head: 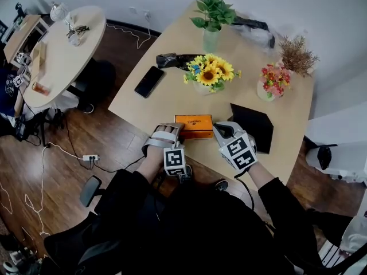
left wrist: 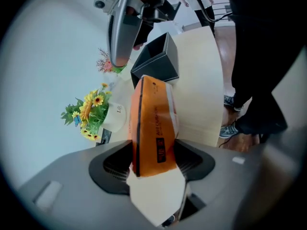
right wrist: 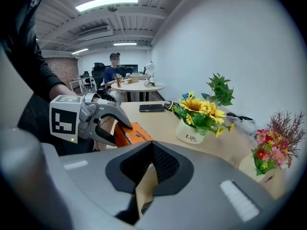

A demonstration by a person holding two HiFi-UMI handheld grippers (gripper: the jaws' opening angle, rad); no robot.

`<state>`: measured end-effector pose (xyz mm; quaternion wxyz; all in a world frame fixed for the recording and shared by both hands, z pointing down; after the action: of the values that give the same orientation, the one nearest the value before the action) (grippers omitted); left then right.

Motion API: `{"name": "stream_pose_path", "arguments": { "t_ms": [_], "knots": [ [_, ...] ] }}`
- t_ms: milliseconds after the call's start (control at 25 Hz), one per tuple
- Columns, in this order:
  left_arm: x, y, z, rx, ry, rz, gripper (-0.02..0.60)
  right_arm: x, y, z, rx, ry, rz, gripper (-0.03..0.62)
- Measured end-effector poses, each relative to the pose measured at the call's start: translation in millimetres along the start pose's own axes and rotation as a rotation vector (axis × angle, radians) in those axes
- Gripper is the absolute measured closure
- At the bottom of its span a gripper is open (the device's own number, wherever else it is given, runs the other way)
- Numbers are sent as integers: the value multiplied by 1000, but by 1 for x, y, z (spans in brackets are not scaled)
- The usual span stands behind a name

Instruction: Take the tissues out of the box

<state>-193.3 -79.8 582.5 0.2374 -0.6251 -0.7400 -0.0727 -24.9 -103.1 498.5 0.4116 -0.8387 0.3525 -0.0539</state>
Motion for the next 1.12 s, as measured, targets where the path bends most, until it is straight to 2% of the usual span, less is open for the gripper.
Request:
{"name": "stream_pose_path", "arguments": {
  "t_ms": [200,280,400,520,720,800,920,1120],
  "knots": [
    [14,-2,-1,45,1,13,283,-6,-8,-7,-28,15,-26,594],
    [20,-2,0,76,-38,51,270,-11,-8,-9,-31,26,-34,594],
    [26,-4,2,125,-111,152,254,-17,-7,-9,-31,39,-36,594],
    [22,-6,11,192,-164,290,235,-21,-7,-7,-27,42,-36,594],
    [-6,-12,39,435,-255,726,233,-18,-8,4,-9,29,-52,594],
    [-15,-14,51,510,-257,851,233,-16,-8,9,5,20,-63,594],
    [-21,-11,63,569,-237,950,235,-11,-9,19,24,11,-80,594],
    [-24,0,81,648,-179,1040,238,-3,-10,40,76,-7,-122,594]
  ]
}}
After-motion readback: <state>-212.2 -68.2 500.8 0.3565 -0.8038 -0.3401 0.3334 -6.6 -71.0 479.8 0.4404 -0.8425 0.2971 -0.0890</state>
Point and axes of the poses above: the fingertips, and each gripper's own axes: z backward along the fingers, x to its right, y out of its top, the point moved 10 cm from there along z, backward along the fingers, and after that the axes turned 11 degrees about -y, right-handed, at the moved point
